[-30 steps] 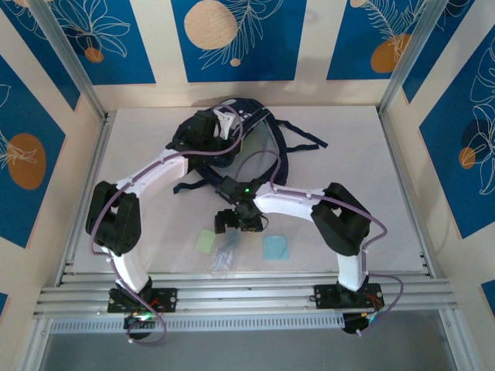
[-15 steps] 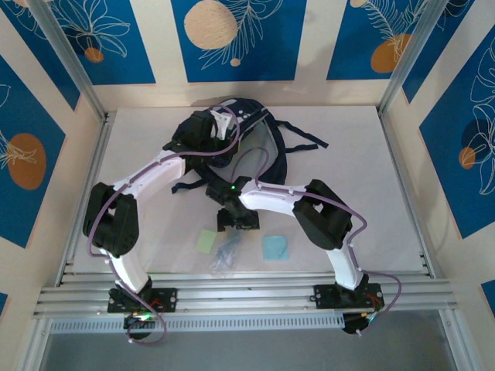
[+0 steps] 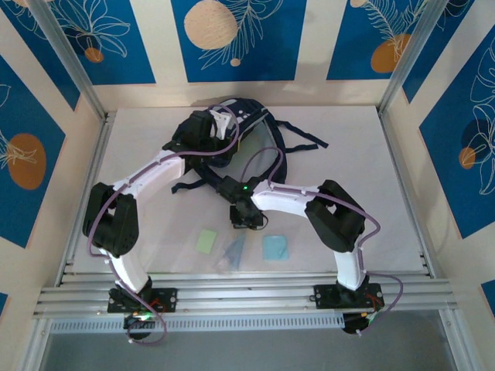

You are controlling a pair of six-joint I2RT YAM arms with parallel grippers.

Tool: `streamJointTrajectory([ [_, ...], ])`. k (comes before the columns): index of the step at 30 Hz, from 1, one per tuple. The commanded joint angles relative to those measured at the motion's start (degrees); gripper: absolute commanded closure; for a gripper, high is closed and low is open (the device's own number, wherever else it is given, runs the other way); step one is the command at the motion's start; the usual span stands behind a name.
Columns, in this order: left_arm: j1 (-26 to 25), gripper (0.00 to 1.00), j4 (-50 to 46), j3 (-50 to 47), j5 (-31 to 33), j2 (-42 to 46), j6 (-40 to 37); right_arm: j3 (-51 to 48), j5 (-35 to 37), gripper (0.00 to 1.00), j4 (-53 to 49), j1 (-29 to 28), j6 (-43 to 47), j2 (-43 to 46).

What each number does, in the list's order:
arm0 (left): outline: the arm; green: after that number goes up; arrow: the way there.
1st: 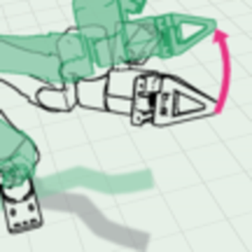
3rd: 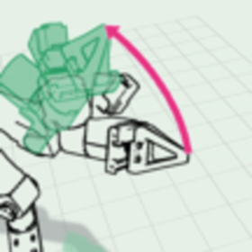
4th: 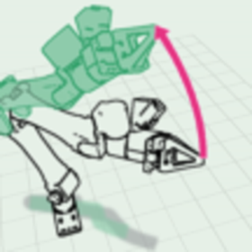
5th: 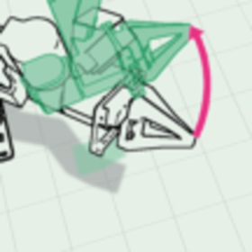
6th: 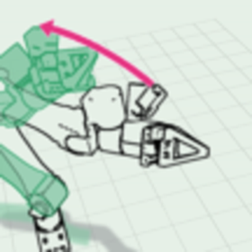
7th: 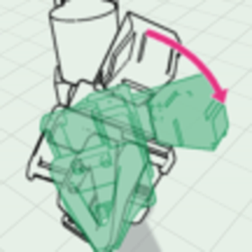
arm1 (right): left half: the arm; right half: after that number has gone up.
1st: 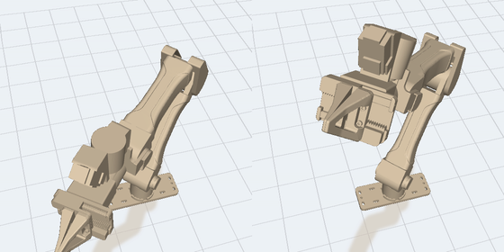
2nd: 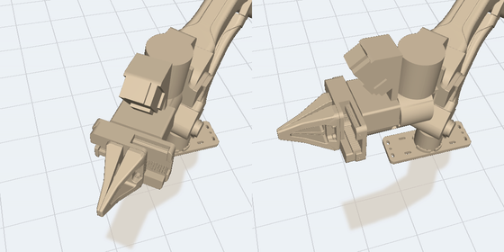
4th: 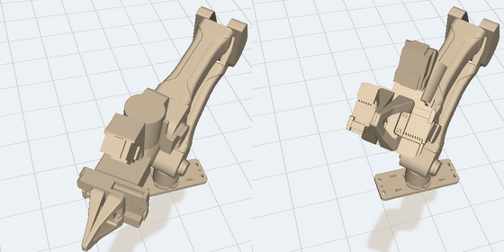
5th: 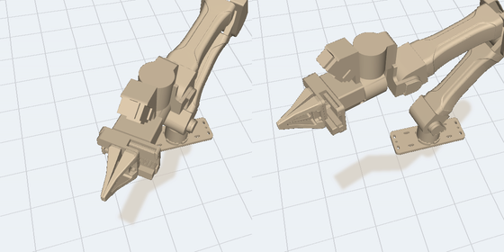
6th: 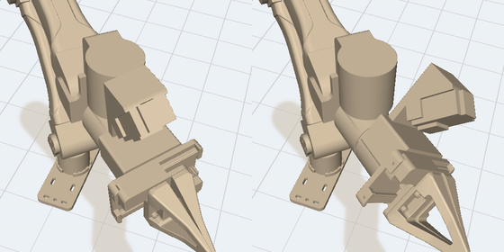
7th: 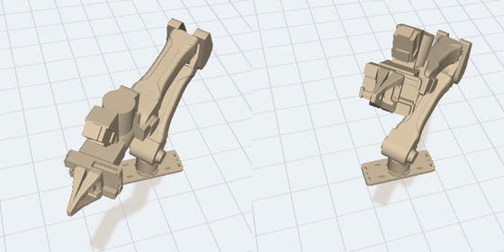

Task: Pack the student bag
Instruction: Pick up the loose stationery from the top-center of the table, then place the loose stationery in the student bag.

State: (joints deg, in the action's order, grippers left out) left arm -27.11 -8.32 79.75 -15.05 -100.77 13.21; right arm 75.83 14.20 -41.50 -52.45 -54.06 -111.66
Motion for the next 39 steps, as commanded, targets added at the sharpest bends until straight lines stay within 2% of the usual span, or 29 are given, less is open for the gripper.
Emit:
streamJointTrajectory([
  [1,1.54,1.00,0.94,-0.05,0.47,2.16,0.75,-2.26,-0.33,0.81,2.41,1.53,0.83,1.89],
  [5,1.54,1.00,0.87,0.28,0.33,2.03,0.85,-2.62,-2.59,0.87,3.25,2.27,1.40,4.61],
  [8,1.54,1.00,0.50,0.76,0.20,1.99,0.85,-2.71,-4.70,1.00,3.89,2.68,1.87,5.96],
  [13,1.54,1.00,-0.20,1.03,0.72,2.33,0.35,-3.27,-8.13,1.00,4.32,4.23,3.71,8.85],
  [17,1.63,1.00,-0.89,1.37,1.26,2.33,-0.13,-5.34,-12.79,1.00,5.07,6.94,6.54,14.65],
  [25,1.63,1.00,-1.41,2.49,0.64,2.24,0.20,-11.13,-27.03,1.00,8.30,18.12,10.96,25.23],
  [28,1.63,1.00,-1.94,3.11,0.11,2.29,0.33,-12.42,-29.28,1.00,10.82,22.67,11.66,27.07],
  [34,1.63,1.00,-2.56,3.46,-1.51,2.94,1.27,-12.91,-30.21,1.00,20.61,30.74,9.70,25.64],
  [39,1.45,1.00,-3.10,3.67,-2.76,3.22,1.98,-9.82,-33.01,1.00,32.40,34.92,2.30,18.08],
])
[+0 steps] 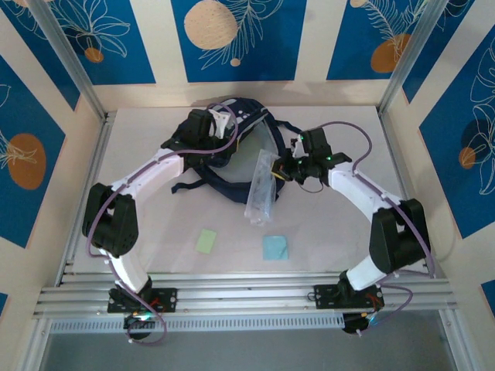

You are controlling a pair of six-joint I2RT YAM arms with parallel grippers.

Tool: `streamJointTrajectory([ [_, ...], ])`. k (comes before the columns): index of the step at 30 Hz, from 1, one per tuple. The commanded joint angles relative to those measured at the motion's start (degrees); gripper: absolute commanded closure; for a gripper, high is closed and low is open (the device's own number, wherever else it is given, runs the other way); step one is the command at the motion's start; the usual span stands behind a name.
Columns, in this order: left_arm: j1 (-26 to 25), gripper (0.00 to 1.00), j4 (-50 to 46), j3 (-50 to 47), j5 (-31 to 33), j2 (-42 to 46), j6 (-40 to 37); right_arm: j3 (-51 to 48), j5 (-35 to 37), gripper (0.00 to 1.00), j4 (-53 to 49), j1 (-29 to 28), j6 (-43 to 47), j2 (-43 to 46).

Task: Pack the student bag
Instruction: Place the loose stationery in the student bag.

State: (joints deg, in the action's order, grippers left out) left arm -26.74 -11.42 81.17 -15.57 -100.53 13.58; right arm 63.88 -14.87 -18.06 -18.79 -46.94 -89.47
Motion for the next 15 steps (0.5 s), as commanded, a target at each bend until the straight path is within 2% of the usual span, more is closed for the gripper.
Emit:
streamJointTrajectory([
  [1,1.00,1.00,-0.06,2.40,-2.46,2.97,1.66,3.36,-4.66,1.00,11.31,1.62,-6.27,-6.34],
  [6,0.64,1.00,-0.26,3.10,-4.38,2.91,2.06,10.90,-7.61,1.00,17.34,2.31,-11.59,-17.54],
  [15,-1.00,1.00,-1.67,4.86,-7.35,2.72,1.85,14.00,-9.37,1.00,39.59,2.29,-26.90,-30.05],
])
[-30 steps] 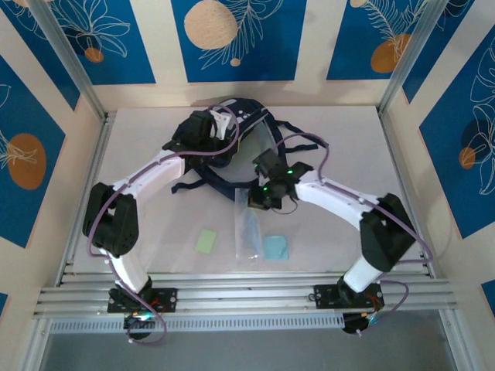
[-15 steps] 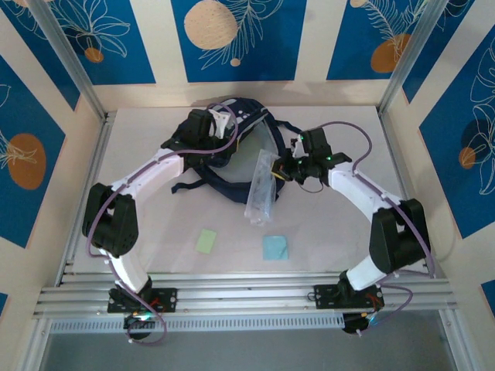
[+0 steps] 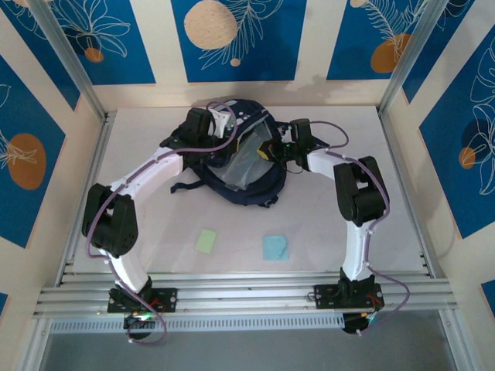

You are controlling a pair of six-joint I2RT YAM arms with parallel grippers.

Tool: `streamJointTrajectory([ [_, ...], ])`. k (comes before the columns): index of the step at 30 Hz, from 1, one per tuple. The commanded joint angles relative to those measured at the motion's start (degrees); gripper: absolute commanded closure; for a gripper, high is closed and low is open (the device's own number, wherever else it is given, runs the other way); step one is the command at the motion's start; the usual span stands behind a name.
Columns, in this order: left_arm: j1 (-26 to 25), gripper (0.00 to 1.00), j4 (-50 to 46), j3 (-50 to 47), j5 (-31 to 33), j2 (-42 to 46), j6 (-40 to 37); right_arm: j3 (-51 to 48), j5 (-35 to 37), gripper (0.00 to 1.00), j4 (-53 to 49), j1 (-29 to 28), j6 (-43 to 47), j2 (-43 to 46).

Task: Pack the student bag
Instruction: Place the loose stationery in the student bag.

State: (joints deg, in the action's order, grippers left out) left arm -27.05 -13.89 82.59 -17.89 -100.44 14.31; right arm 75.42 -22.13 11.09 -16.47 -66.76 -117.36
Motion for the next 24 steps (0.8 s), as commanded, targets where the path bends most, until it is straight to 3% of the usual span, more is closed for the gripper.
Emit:
streamJointTrajectory([
  [1,-0.94,1.00,0.71,3.62,-5.28,2.54,1.17,3.28,-1.41,1.00,11.54,-0.38,-8.59,-3.35],
  [8,-2.56,1.00,-1.82,5.60,-6.19,2.28,-0.78,5.84,6.46,1.00,18.68,-2.22,-15.85,-8.14],
  [17,-2.85,1.00,-3.54,10.07,-6.91,-2.55,-4.56,13.12,10.37,1.00,16.28,-8.28,-21.47,-11.92],
  [24,-3.40,1.00,-0.49,8.67,-8.90,-1.61,-3.11,15.14,13.90,1.00,12.78,-7.55,-19.82,-15.23],
])
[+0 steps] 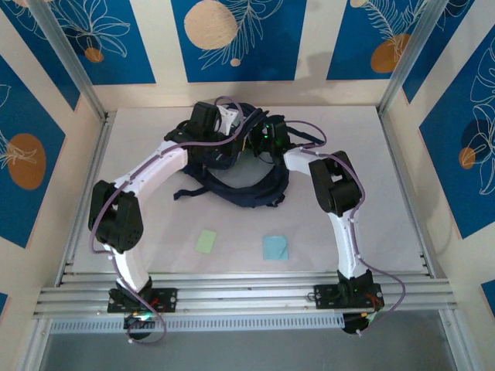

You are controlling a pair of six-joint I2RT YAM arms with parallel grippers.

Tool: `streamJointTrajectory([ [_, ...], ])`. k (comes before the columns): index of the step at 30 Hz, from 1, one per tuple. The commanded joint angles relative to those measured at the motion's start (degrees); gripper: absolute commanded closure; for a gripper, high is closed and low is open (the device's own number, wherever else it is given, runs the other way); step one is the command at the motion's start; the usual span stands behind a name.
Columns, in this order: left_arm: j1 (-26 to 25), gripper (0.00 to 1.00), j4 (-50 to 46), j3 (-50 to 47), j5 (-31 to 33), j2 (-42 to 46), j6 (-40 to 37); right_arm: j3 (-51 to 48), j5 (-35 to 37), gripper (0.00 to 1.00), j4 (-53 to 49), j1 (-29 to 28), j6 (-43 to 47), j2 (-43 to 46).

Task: Pack the student bag
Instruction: Place the loose stationery in the student bag, then close the student bag at the top-center of the table.

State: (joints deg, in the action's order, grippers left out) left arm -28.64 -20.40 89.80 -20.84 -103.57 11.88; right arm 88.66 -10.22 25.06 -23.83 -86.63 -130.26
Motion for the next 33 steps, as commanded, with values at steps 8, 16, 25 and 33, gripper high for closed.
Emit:
streamJointTrajectory([
  [8,-1.76,1.00,8.05,1.19,-5.39,0.78,2.41,-1.18,5.53,0.99,-8.71,1.80,9.35,3.21],
  [16,-2.12,1.00,11.31,0.14,-6.19,1.01,5.52,3.58,1.61,0.98,-7.86,2.83,8.41,-2.11],
  [25,-2.12,0.99,8.58,0.94,-1.04,-0.80,3.58,-4.21,-0.29,0.60,-10.12,4.18,14.08,7.34],
  [33,-2.16,0.94,8.81,1.34,0.98,-2.01,3.47,-16.78,-10.09,0.38,-13.44,6.20,20.25,21.40],
])
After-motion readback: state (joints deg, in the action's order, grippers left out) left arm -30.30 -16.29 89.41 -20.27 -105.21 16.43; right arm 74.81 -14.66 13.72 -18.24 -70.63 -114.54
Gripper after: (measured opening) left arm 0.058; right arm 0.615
